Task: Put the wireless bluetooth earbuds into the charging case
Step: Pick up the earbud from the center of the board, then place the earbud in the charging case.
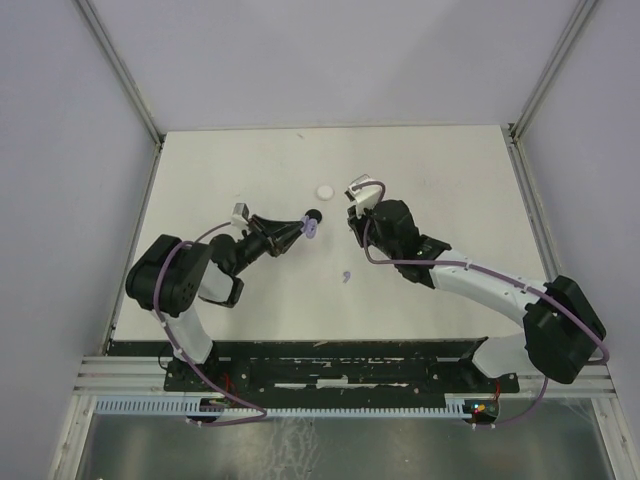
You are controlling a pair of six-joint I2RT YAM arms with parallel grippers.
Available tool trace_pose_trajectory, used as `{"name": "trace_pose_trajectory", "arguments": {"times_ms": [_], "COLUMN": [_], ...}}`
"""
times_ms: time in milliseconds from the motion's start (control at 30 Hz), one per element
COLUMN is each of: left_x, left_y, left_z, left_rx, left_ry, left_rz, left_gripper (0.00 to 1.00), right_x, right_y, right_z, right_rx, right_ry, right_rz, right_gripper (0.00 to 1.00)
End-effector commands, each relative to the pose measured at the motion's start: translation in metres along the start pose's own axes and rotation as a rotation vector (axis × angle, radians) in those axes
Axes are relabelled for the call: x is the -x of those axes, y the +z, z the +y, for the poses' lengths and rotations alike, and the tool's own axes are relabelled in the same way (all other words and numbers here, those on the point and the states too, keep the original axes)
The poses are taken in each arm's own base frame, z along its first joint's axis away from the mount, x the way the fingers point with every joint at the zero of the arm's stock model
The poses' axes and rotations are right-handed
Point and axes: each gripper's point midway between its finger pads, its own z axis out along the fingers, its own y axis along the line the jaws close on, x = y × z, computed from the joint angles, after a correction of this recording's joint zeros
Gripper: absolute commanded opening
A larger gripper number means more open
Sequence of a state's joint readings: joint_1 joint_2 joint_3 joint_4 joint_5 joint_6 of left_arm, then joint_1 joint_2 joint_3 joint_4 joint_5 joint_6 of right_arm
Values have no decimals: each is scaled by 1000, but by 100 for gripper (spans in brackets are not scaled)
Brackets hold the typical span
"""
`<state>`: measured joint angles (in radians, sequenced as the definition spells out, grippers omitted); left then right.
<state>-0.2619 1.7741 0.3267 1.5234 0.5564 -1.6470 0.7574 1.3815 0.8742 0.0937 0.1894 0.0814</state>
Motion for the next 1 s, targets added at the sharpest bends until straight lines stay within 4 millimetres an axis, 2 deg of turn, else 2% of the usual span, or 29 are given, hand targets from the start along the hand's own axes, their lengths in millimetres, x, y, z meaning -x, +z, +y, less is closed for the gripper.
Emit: {"name": "trace_pose_trajectory", "arguments": {"times_ms": [0, 200, 433, 700, 967], "left_x": [-10, -15, -19, -25, -30], "left_y": [15, 26, 33, 43, 48], "left_z": [-30, -30, -30, -31, -32], "left_rx": [-84, -38, -20, -21, -21], "left_ry": [-32, -73, -102, -104, -93], "left_rz": [51, 53, 71, 119, 152], "left_gripper": [3, 3, 3, 3, 3], "right_x": [44, 70, 84, 74, 67], "right_y": [-1, -16, -29, -27, -24], "right_z": [-7, 9, 31, 53, 56], "right_rx": [-26, 47, 89, 142, 121], "right_ry": [-137, -304, -515, -701, -806], "right_rz": [-230, -517, -734, -795, -820], "right_gripper": [1, 2, 2, 2, 2]}}
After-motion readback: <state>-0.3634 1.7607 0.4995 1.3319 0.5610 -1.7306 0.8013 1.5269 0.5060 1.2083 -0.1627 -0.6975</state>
